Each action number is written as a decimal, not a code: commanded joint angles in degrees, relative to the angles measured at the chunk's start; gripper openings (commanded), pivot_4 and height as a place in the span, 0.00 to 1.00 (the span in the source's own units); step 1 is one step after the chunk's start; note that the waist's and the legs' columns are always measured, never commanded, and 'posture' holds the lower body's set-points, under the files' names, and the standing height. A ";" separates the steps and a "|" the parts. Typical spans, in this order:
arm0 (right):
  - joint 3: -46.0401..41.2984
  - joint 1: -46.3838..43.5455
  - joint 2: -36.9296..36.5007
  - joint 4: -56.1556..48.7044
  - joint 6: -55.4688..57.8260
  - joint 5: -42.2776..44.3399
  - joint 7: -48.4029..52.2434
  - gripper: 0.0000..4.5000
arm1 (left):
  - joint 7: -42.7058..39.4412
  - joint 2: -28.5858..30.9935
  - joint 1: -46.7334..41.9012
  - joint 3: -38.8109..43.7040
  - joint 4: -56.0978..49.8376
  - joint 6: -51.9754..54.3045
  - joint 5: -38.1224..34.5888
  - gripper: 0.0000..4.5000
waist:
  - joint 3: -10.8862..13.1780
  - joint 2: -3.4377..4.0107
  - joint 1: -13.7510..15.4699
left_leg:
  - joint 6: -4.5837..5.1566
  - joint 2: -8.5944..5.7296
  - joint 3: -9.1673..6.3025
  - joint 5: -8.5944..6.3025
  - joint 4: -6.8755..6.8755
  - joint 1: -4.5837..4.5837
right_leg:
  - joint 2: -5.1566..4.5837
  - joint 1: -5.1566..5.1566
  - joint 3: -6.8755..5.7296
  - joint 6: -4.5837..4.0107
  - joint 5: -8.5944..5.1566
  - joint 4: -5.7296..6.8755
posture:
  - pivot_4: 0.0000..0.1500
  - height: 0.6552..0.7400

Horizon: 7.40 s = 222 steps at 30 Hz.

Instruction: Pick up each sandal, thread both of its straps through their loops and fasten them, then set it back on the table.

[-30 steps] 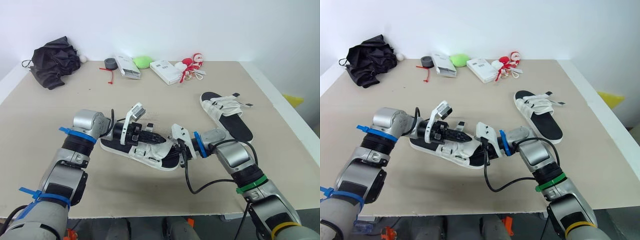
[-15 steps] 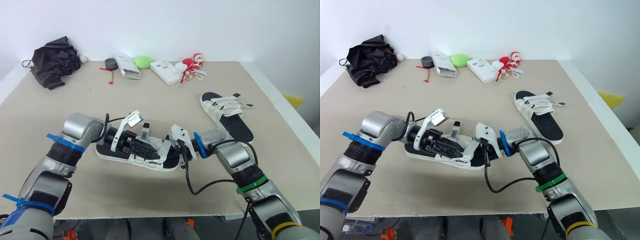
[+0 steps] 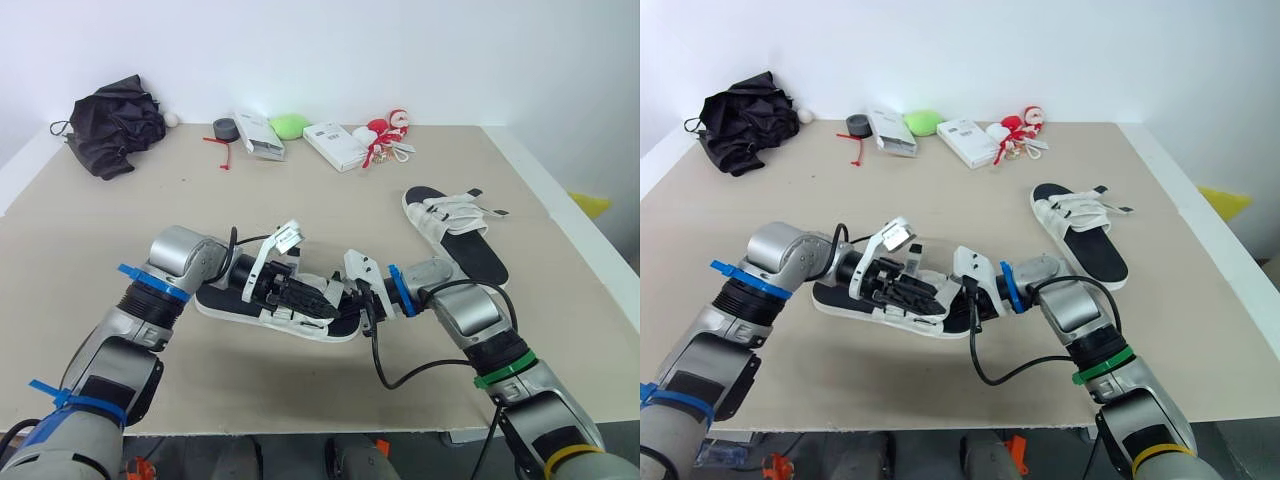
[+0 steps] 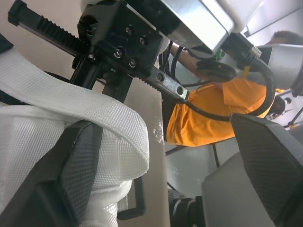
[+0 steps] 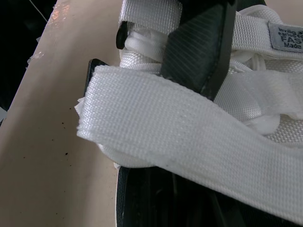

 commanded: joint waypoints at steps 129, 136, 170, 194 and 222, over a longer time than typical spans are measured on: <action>4.80 0.80 1.37 3.82 0.37 -2.89 2.59 0.00 | 0.68 18.03 1.94 0.76 -3.29 0.51 -17.21 0.01 | 0.18 0.38 0.20 | -0.13 0.67 0.09 -0.67 -0.08 0.22 | 0.66 -0.05 0.00 -0.66 -0.58 0.05 | 1.00 1.00; 4.21 1.37 1.74 3.11 0.95 -2.63 1.54 0.00 | -13.44 12.00 -7.00 -10.83 13.79 -11.77 -0.26 0.01 | 0.17 0.37 0.02 | -0.13 0.66 0.06 -0.66 -0.04 0.20 | 0.71 -0.09 0.01 -0.73 -0.53 0.06 | 1.00 1.00; 3.47 2.65 1.75 1.63 2.14 -1.95 -0.69 0.00 | -14.31 9.61 3.46 -10.56 0.45 -25.44 8.81 0.01 | 0.12 0.42 -0.73 | 0.15 0.71 0.06 -0.82 0.00 0.19 | 0.74 -0.03 0.07 -0.67 -0.63 0.08 | 1.00 1.00; 3.96 2.37 1.47 1.83 1.49 -1.88 -0.35 0.00 | -10.79 11.80 14.90 -3.94 -9.70 -41.98 15.59 0.27 | -0.30 0.66 -0.76 | 0.25 0.71 0.13 -0.87 0.02 0.40 | 0.74 0.17 0.13 -0.67 -0.65 0.09 | 1.00 1.00; 4.22 1.46 2.10 3.40 0.55 -1.95 0.15 0.00 | 3.43 4.58 7.11 5.83 -10.70 -4.41 -2.02 0.60 | -0.28 0.52 -0.83 | 0.37 0.63 0.05 -0.88 0.05 0.59 | 0.80 0.44 0.25 -0.62 -0.70 0.09 | 1.00 1.00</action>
